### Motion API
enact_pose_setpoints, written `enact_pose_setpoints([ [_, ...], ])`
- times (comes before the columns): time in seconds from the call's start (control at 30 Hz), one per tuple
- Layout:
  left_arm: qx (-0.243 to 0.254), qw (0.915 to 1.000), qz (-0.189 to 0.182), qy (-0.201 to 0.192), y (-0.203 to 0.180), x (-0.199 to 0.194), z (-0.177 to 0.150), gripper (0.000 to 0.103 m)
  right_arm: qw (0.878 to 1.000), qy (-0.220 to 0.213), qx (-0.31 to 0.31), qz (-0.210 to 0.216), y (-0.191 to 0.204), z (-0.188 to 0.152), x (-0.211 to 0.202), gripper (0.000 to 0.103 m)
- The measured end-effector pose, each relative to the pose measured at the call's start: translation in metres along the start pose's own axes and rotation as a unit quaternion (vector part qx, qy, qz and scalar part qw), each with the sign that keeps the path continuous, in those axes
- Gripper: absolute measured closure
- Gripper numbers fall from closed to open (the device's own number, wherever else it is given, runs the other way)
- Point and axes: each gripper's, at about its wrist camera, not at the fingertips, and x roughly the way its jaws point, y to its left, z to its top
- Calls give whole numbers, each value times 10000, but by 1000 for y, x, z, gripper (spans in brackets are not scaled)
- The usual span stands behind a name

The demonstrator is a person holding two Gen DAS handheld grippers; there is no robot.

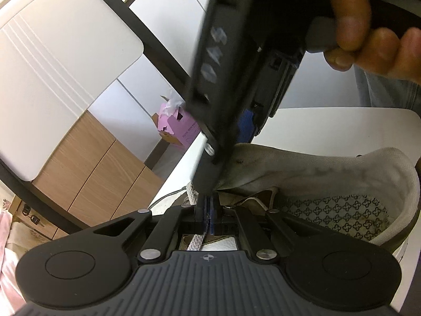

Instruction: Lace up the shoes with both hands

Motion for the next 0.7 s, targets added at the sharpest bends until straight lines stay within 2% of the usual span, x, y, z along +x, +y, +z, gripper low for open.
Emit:
enact_pose_setpoints([
  [0.1, -18, 10000, -4, -11, 2, 4, 0, 100, 9921, -357, 1083, 520, -24, 0, -6, 77],
  [0.2, -39, 10000, -4, -33, 5, 9, -2, 100, 9830, -514, 1697, 481, -39, -2, -5, 80],
  [0.53, -170, 9998, -29, -65, 17, 26, -4, 100, 9869, -407, 1530, 307, -32, -2, 11, 86],
  [0.67, -293, 9995, -51, -44, 26, 31, -7, 100, 9895, -480, 1352, 200, -26, -2, 12, 96],
  [0.7, -310, 9995, -43, -49, 27, 32, -8, 100, 9895, -511, 1343, 183, -25, -3, 12, 102],
])
